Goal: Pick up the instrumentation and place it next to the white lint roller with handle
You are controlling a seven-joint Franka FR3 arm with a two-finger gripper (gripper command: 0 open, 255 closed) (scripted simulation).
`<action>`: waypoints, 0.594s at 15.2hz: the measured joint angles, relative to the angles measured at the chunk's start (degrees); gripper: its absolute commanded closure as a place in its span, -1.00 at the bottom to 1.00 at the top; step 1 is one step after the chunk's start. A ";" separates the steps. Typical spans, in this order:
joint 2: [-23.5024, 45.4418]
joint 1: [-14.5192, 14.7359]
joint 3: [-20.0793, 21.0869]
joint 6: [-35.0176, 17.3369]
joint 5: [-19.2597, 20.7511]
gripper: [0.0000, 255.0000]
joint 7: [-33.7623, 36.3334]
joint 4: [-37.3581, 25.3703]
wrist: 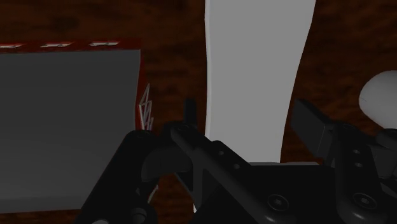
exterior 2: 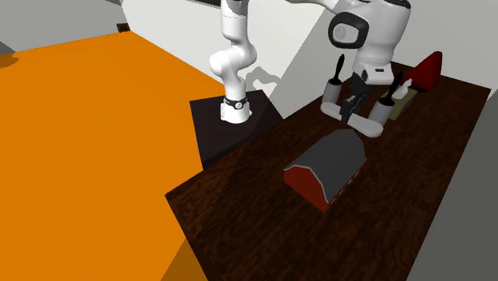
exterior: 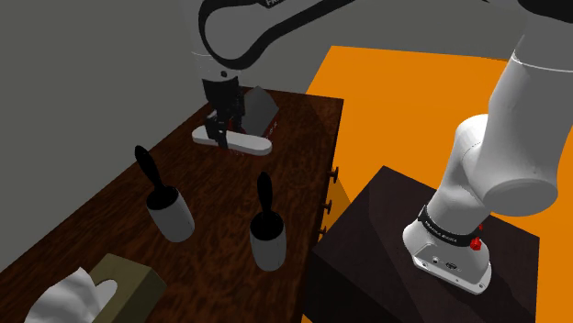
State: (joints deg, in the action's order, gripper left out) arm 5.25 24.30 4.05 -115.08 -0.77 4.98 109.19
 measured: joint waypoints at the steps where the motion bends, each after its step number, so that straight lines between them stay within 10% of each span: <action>1: 0.08 -0.04 -0.03 -0.74 0.00 1.00 -0.09 0.66; 9: 2.24 -0.02 -0.05 -6.56 0.13 1.00 -0.11 4.33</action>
State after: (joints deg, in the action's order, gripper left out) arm 7.49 24.28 4.00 -121.64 -0.64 4.87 113.52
